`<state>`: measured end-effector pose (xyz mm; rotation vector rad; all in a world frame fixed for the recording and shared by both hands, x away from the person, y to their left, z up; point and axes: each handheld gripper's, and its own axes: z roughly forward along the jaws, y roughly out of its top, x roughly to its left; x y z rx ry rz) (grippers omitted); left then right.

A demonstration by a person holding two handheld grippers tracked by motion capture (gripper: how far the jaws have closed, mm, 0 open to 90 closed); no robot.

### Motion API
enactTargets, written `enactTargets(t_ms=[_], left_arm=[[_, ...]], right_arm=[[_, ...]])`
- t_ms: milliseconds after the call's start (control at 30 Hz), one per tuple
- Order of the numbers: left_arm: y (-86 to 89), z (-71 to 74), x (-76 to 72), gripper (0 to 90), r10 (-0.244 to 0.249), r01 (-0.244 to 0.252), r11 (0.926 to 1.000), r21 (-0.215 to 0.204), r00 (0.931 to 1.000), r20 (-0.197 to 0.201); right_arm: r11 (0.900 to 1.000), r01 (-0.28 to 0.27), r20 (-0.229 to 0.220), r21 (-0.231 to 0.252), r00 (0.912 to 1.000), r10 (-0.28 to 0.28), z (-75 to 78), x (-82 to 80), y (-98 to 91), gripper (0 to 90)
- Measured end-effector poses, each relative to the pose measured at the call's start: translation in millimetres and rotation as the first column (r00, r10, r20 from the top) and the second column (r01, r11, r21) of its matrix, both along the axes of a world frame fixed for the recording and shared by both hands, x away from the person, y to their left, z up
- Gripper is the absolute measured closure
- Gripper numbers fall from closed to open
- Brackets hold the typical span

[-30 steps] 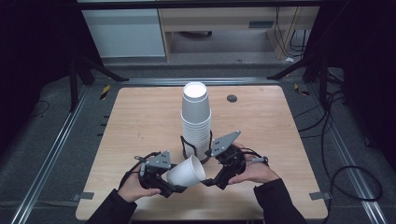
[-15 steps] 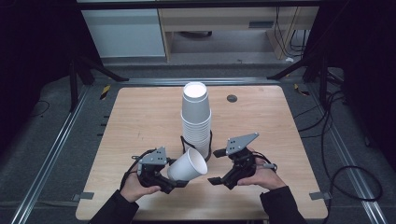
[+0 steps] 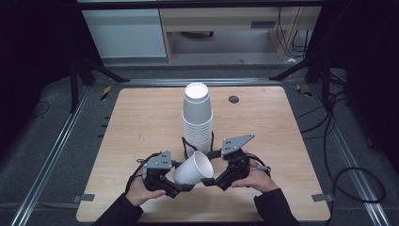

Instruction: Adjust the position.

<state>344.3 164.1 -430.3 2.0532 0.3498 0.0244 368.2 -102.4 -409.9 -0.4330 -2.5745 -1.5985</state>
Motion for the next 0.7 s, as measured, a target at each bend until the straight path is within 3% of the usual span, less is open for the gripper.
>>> enactTargets(t_ms=[300,700], left_arm=[[-2.3,2.8,-3.5,22.7,-0.001,0.001,0.9997,-0.024,0.9997,0.023],[-5.0,0.9,-4.1,22.7,-0.021,0.021,0.9998,-0.007,0.9996,0.019]], right_arm=[[0.9989,-0.033,-0.023,0.033,0.9992,0.034,-4.3,1.8,7.9,3.2],[0.9968,-0.070,-0.032,0.039,0.9969,0.071,-7.5,2.0,15.4,7.4]])
